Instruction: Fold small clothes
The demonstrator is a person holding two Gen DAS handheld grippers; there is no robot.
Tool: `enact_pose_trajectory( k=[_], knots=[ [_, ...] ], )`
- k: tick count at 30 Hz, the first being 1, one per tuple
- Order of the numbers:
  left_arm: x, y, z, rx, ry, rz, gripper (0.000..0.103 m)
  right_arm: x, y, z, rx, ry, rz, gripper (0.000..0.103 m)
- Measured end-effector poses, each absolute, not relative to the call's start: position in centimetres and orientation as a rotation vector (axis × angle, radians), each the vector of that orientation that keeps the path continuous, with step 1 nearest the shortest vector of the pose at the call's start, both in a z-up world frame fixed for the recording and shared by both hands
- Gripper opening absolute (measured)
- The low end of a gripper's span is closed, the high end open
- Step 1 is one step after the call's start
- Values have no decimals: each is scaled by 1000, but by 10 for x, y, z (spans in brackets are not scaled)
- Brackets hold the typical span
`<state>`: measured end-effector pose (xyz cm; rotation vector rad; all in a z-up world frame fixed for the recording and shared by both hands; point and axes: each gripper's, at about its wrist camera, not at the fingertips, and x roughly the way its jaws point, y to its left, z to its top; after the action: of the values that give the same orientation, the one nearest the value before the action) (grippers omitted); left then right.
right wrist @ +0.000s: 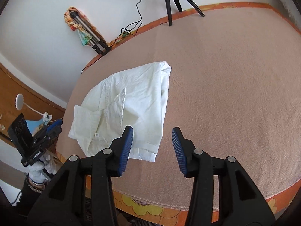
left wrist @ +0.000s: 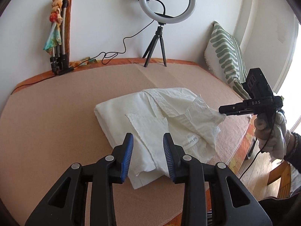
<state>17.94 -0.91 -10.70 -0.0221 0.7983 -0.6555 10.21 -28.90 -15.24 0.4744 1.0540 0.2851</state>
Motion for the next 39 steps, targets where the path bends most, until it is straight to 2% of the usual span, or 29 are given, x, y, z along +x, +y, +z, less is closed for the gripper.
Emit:
enact_pose_trajectory(
  k=[6, 7, 8, 9, 14, 17, 20, 22, 23, 24, 25, 26, 32, 35, 39],
  knots=[
    [190, -24, -107, 10, 784, -642, 31, 112, -286, -187, 626, 1152, 294, 44],
    [193, -28, -106, 27, 781, -642, 31, 114, -282, -189, 628, 1161, 301, 37],
    [198, -30, -107, 36, 795, -649, 31, 115, -277, -188, 616, 1164, 307, 24],
    [204, -32, -112, 20, 836, -676, 31, 116, -271, -185, 585, 1165, 312, 18],
    [203, -27, -169, 33, 1018, -658, 31, 107, -252, -174, 359, 1165, 274, 13],
    [190, -18, -173, 25, 971, -673, 31, 101, -254, -196, 316, 1241, 246, 11],
    [186, -15, -159, 47, 969, -687, 31, 97, -258, -184, 315, 1219, 296, 12],
    [184, -13, -145, 68, 928, -698, 31, 96, -264, -164, 321, 1178, 359, 15],
    [184, -11, -139, 68, 911, -700, 31, 96, -266, -153, 309, 1156, 381, 27],
    [184, -10, -133, 61, 894, -702, 31, 97, -268, -141, 294, 1122, 390, 44],
    [186, -9, -127, 50, 874, -698, 31, 99, -271, -131, 286, 1084, 395, 50],
    [189, -8, -121, 32, 859, -699, 31, 103, -275, -122, 285, 1042, 388, 51],
    [223, -27, -89, 38, 787, -696, 31, 152, -268, -97, 265, 964, 357, 51],
    [252, -41, -96, 18, 804, -666, 31, 174, -241, -94, 201, 918, 374, 39],
    [283, -59, -115, 32, 847, -631, 31, 205, -202, -107, 111, 935, 393, 36]
  ],
)
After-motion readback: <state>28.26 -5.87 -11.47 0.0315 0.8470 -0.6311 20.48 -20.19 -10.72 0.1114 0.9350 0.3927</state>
